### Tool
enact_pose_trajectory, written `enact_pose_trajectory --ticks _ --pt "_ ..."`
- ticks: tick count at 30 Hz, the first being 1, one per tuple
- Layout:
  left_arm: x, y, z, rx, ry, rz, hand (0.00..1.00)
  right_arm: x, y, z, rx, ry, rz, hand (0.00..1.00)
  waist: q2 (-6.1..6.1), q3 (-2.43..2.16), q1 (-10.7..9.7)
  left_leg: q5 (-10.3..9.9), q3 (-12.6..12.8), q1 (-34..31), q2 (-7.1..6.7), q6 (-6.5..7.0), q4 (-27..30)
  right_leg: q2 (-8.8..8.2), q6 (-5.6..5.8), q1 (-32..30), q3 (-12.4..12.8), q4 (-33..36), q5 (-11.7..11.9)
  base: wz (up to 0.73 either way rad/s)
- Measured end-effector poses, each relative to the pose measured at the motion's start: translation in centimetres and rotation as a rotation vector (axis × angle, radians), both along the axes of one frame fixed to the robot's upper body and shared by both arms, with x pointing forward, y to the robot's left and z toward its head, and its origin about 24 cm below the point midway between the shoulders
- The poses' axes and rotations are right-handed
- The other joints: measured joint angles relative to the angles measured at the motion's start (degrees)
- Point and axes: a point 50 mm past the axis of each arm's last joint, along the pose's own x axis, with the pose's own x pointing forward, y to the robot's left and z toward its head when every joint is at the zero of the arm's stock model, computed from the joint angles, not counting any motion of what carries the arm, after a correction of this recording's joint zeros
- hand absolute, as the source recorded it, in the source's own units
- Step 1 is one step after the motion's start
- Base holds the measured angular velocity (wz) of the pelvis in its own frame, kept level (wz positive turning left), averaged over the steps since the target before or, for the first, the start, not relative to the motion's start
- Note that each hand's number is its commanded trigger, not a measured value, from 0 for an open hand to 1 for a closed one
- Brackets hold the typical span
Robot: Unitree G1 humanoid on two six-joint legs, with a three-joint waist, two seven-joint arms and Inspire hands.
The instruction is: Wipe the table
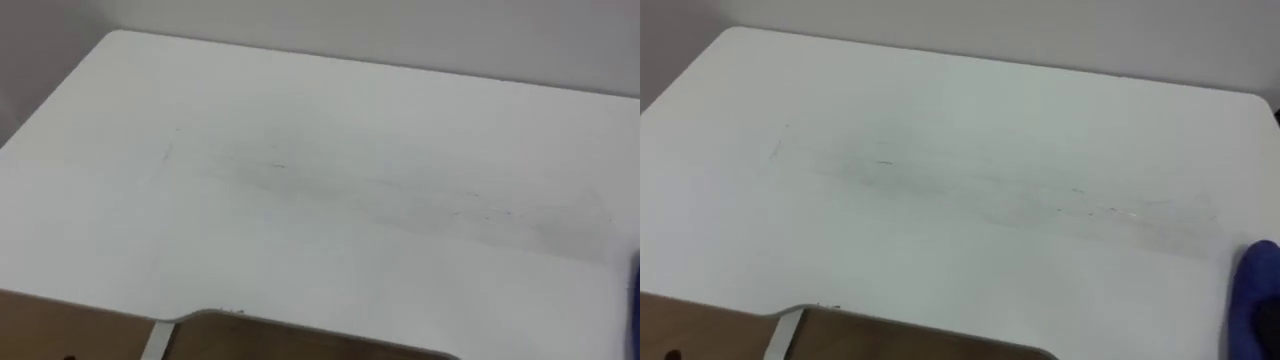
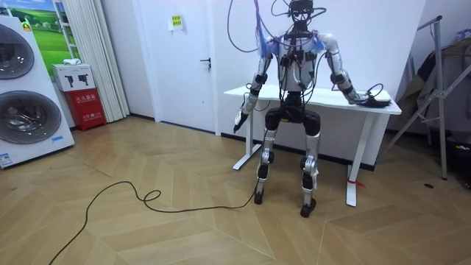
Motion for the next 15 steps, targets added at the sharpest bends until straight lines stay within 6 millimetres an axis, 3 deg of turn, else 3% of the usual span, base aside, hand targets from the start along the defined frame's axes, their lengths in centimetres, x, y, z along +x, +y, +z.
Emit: enact_pose_trajectory --ticks 1,2,3,4,5,6,8,11,13,15 --pt "0.0 -0.3 -0.2 -0.01 0.003 -0.001 0.0 1.3 0.7 0.3 -0.008 -0.007 0.047 1.0 0.21 0.13 0.5 -0.1 -0.1 -0.1 0.0 -0.13 0.0 0.05 -0.09 -0.4 0.2 0.2 0.1 -0.42" --pt "0.1 -1.0 -0.5 -0.033 0.016 -0.003 0.0 4.6 2.6 1.2 -0.025 -0.029 0.168 1.0 0.39 0.34 1.3 -0.2 -0.1 -0.4 0.0 -0.21 -0.1 0.04 -0.16 -1.4 0.5 1.2 0.2 -0.3" --pt "0.3 -1.3 -0.7 -0.048 0.02 -0.005 0.0 6.5 3.8 1.6 -0.032 -0.041 0.238 1.0 0.63 0.47 2.1 -0.2 -0.1 -0.4 -0.02 -0.21 -0.2 0.03 -0.37 -2.1 0.4 1.5 0.3 -0.42" --pt "1.1 -1.7 -0.8 -0.071 0.016 -0.01 0.0 10.2 6.4 2.7 -0.035 -0.063 0.38 1.0 0.94 1.23 3.7 -0.2 -0.5 -0.7 -0.1 -0.19 -0.1 0.14 -0.73 -3.1 0.3 2.0 0.6 -0.22" --pt "1.7 -1.8 -0.8 -0.081 0.007 -0.017 0.0 13.5 9.0 4.3 -0.071 -0.076 0.532 1.0 0.78 1.78 4.7 0.0 -2.4 -1.9 -0.38 -0.15 -0.1 0.3 -0.92 -4.0 -0.2 2.1 0.7 -0.07" --pt "2.2 -1.8 -0.7 -0.084 -0.004 -0.022 0.0 14.5 9.9 4.9 -0.096 -0.079 0.59 1.0 0.79 1.78 5.2 0.4 -3.1 -2.0 -0.53 -0.18 -0.4 0.36 -0.96 -4.3 -0.3 2.1 0.7 0.22" --pt "2.6 -1.8 -0.7 -0.086 -0.013 -0.045 0.0 17.6 12.5 7.1 -0.167 -0.096 0.748 1.0 0.35 1.75 8.7 1.9 -5.3 -2.6 -1.08 -0.07 -2.1 0.4 -1.13 -5.0 -1.2 2.0 0.3 0.41" --pt "1.1 -1.2 -0.7 -0.083 0.03 -0.026 0.0 18.5 13.1 7.6 -0.166 -0.08 0.788 1.0 -1.39 1.54 9.7 2.4 -8.2 -3.7 -1.59 0.09 -2.3 -0.07 -0.8 -3.9 -4.3 1.6 -0.3 0.54" --pt "-0.2 -1.0 -0.8 -0.086 0.076 -0.013 0.0 18.1 12.6 6.7 -0.152 -0.024 0.775 1.0 -2.3 1.52 9.6 2.4 -8.9 -3.9 -1.7 0.14 -2.0 -0.29 -0.73 -3.0 -6.7 1.5 -0.3 0.43" --pt "-0.7 -0.7 -0.7 -0.083 0.096 -0.004 0.0 16.3 11.0 4.4 -0.091 0.058 0.707 1.0 -2.61 1.51 9.4 2.3 -9.6 -4.0 -1.74 0.26 -1.7 -0.31 -0.76 -1.7 -9.7 0.2 -0.3 0.37"
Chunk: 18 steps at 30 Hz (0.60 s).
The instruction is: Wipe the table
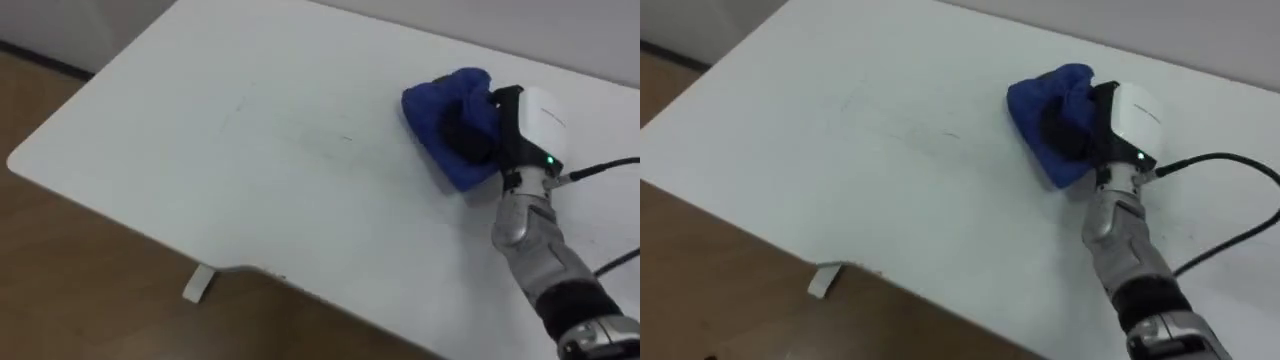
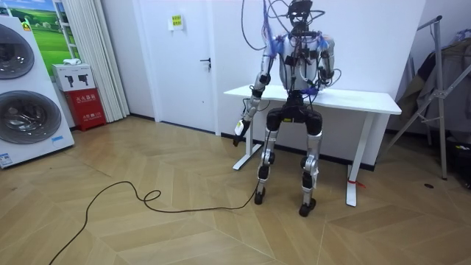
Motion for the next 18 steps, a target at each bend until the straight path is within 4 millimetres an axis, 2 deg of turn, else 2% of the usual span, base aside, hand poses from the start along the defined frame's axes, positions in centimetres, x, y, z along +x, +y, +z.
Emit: enact_pose_trajectory --ticks 3,6,7,11,12,14,16,18 --pt "0.2 0.4 0.2 0.013 -0.011 0.004 0.0 -1.1 -1.1 -0.5 0.046 -0.029 -0.042 1.0 0.84 0.21 -1.3 0.0 0.1 -0.2 -0.05 0.03 0.1 0.0 0.07 0.6 -1.1 -0.6 -0.1 0.14" --pt "0.6 1.3 0.6 0.045 -0.048 0.017 0.0 -2.8 -2.7 -1.7 0.078 -0.026 -0.122 1.0 1.44 0.1 -3.6 0.0 0.1 0.1 -0.22 0.04 0.0 -0.21 0.09 1.6 -1.8 -0.8 -0.9 0.15" --pt "0.6 1.7 0.8 0.062 -0.059 0.019 0.0 -3.8 -3.5 -2.2 0.09 -0.014 -0.163 1.0 1.12 -0.39 -4.4 0.0 0.1 0.2 -0.3 0.03 0.0 -0.18 0.2 1.8 -1.4 -1.1 -1.2 0.0" --pt "0.8 2.4 1.4 0.104 -0.087 0.012 0.0 -8.3 -6.8 -4.0 0.142 0.031 -0.321 1.0 -0.27 -1.44 -6.2 -0.2 0.3 0.3 -0.41 0.13 0.0 -0.14 0.23 1.9 -0.8 -1.4 -1.2 0.0" --pt "0.9 2.4 1.4 0.105 -0.089 0.011 0.0 -8.9 -7.2 -4.2 0.145 0.032 -0.345 1.0 -0.29 -1.47 -6.4 -0.3 0.3 0.4 -0.41 0.13 0.0 -0.1 0.23 1.9 -0.6 -1.4 -1.2 0.0" --pt "0.9 2.6 1.5 0.11 -0.096 0.026 0.0 -11.6 -9.1 -4.6 0.146 0.037 -0.446 1.0 -0.02 -1.46 -8.0 -0.5 0.3 1.2 -0.39 0.14 0.1 0.02 0.24 2.9 -0.2 -1.6 -1.1 0.0" --pt "0.8 2.9 1.6 0.122 -0.103 0.041 0.0 -13.4 -10.2 -5.0 0.154 0.044 -0.535 1.0 0.3 -1.63 -9.4 -0.8 0.2 2.2 -0.31 0.03 0.1 0.17 0.35 4.1 -0.2 -1.9 -1.2 0.02" --pt "0.9 2.9 1.7 0.126 -0.116 0.037 0.0 -15.8 -11.9 -5.1 0.153 0.051 -0.63 1.0 0.45 -1.71 -10.7 -1.0 0.2 2.5 -0.29 0.0 0.1 0.45 0.35 4.5 1.2 -2.3 -1.2 0.0"
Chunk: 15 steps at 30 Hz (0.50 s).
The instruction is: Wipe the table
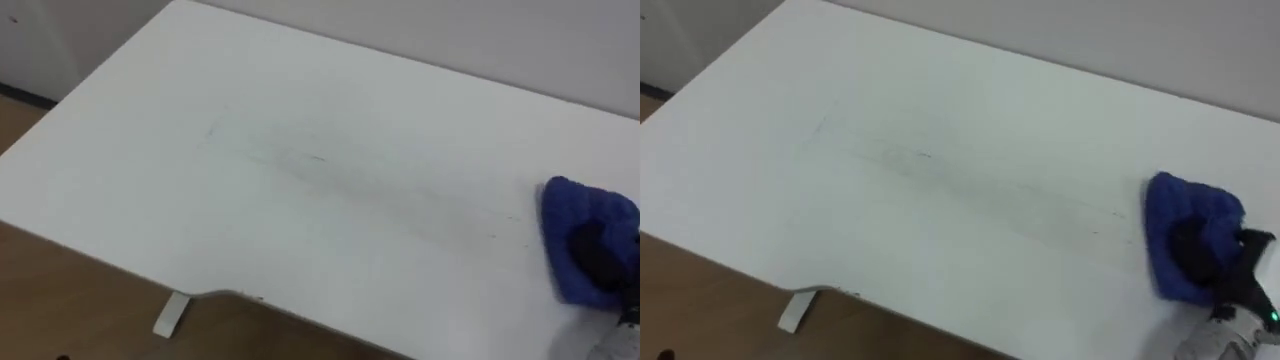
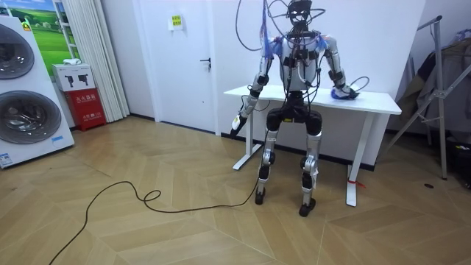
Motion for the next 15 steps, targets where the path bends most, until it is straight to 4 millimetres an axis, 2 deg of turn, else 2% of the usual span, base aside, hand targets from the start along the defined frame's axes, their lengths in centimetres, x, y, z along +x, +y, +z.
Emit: enact_pose_trajectory --ticks 6,8,9,10,11,12,15 --pt "-0.2 0.0 0.0 0.002 -0.002 0.001 0.0 -4.7 -2.1 -0.1 0.009 0.021 -0.16 1.0 -0.07 -0.04 -1.7 -0.3 0.3 0.4 0.06 0.02 0.0 0.06 -0.06 0.2 0.5 0.1 0.1 -0.02" --pt "-0.5 0.0 0.0 0.0 0.004 0.002 0.0 -5.2 -2.3 -0.1 0.005 0.024 -0.175 1.0 -0.02 -0.05 -1.4 -0.6 0.9 0.9 0.14 -0.12 -0.1 0.09 -0.07 0.3 1.1 0.1 0.1 -0.13" --pt "-0.6 0.0 0.0 -0.001 0.007 0.003 0.0 -5.2 -2.3 -0.1 0.004 0.024 -0.176 0.71 0.01 -0.04 -1.4 -0.7 1.1 1.1 0.14 -0.22 -0.2 0.09 -0.07 0.3 1.3 0.1 0.1 -0.18" --pt "-0.6 0.0 0.0 -0.002 0.007 0.002 0.0 -5.2 -2.2 -0.1 0.001 0.023 -0.175 0.34 0.02 -0.03 -1.4 -0.8 1.5 1.6 0.14 -0.24 -0.5 0.07 -0.03 0.4 1.7 0.2 0.1 -0.13" --pt "-0.8 -0.1 -0.1 -0.004 0.012 0.005 0.0 -5.2 -1.9 -0.2 -0.004 0.027 -0.173 0.21 0.01 -0.02 -1.3 -0.8 1.8 2.0 0.12 -0.18 -0.6 0.05 0.0 0.6 1.9 0.2 0.1 -0.16" --pt "-1.1 -0.2 -0.2 -0.008 0.018 0.008 0.0 -5.1 -1.9 -0.2 -0.01 0.028 -0.175 0.0 0.0 -0.01 -1.2 -0.9 2.1 2.5 0.13 -0.11 -0.6 0.04 0.0 0.8 2.2 0.2 0.1 -0.12" --pt "-1.3 -0.5 -0.3 -0.015 0.018 0.008 0.0 -4.2 -1.4 -0.1 -0.029 0.035 -0.136 0.0 0.02 0.06 -0.6 -1.1 3.2 3.8 0.13 -0.1 -1.2 -0.02 0.07 1.2 3.0 0.3 0.1 -0.17"
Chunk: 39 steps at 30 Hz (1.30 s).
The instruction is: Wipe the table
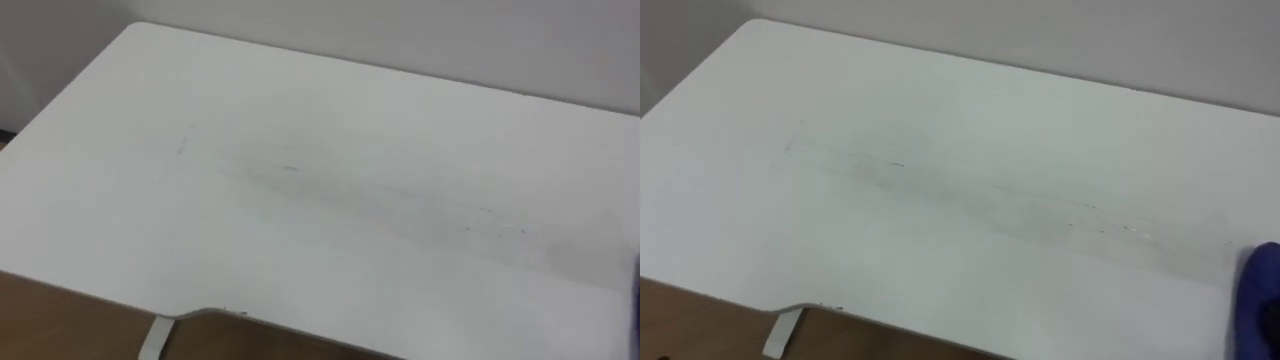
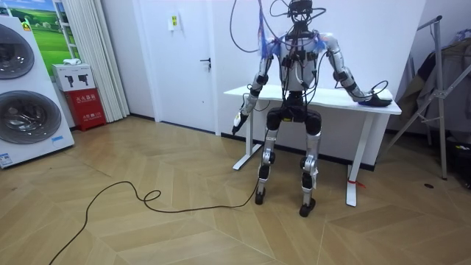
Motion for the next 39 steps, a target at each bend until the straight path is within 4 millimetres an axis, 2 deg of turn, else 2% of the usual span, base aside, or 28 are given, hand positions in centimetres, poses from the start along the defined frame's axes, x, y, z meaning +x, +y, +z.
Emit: enact_pose_trajectory --ticks 1,3,7,12,16,27,39 --pt "0.1 -0.1 0.0 -0.001 -0.003 -0.002 0.0 0.1 0.2 0.0 -0.005 0.002 0.01 0.0 0.02 0.04 0.2 -0.1 0.1 0.1 0.01 -0.04 0.0 0.0 0.0 -0.1 0.2 0.0 0.0 -0.16" --pt "0.6 -0.8 -0.3 -0.018 -0.017 -0.011 0.0 1.3 1.2 0.2 -0.024 -0.003 0.074 0.0 0.28 0.7 0.8 -0.1 1.3 0.7 0.13 -0.04 -0.2 0.02 0.01 -0.2 1.4 0.6 0.0 -0.25" --pt "1.3 -2.3 -0.9 -0.059 -0.016 -0.055 0.0 3.9 4.2 0.1 -0.051 -0.015 0.249 0.0 0.29 1.12 0.8 -0.2 1.9 1.7 0.13 0.02 -0.4 0.05 0.02 -0.2 2.2 0.7 0.0 -0.15" --pt "2.4 -3.6 -1.1 -0.092 -0.043 -0.101 0.0 7.4 9.9 0.7 -0.076 -0.022 0.606 0.0 0.21 1.1 2.3 -0.2 3.1 2.4 0.12 0.13 -1.1 0.1 0.1 -0.2 3.5 0.7 0.1 -0.11" --pt "2.6 -3.7 -1.1 -0.095 -0.055 -0.108 0.0 8.5 11.9 1.0 -0.106 -0.005 0.742 0.0 0.11 1.06 2.6 -0.1 3.2 2.7 0.09 0.35 -1.4 0.12 0.14 -0.1 3.4 0.6 0.0 0.0" --pt "2.7 -4.0 -1.0 -0.104 -0.066 -0.135 0.0 8.5 12.4 0.9 -0.121 0.016 0.779 0.0 0.13 1.07 3.6 -0.1 4.2 3.8 0.09 0.34 -2.2 0.14 0.29 0.3 3.9 0.6 -0.1 -0.04" --pt "2.8 -4.0 -1.1 -0.113 -0.069 -0.141 0.0 8.5 12.2 0.9 -0.102 0.006 0.767 0.0 0.18 1.03 3.5 -0.2 4.6 4.3 0.09 0.35 -2.2 0.15 0.29 0.4 4.2 0.5 -0.1 0.0"
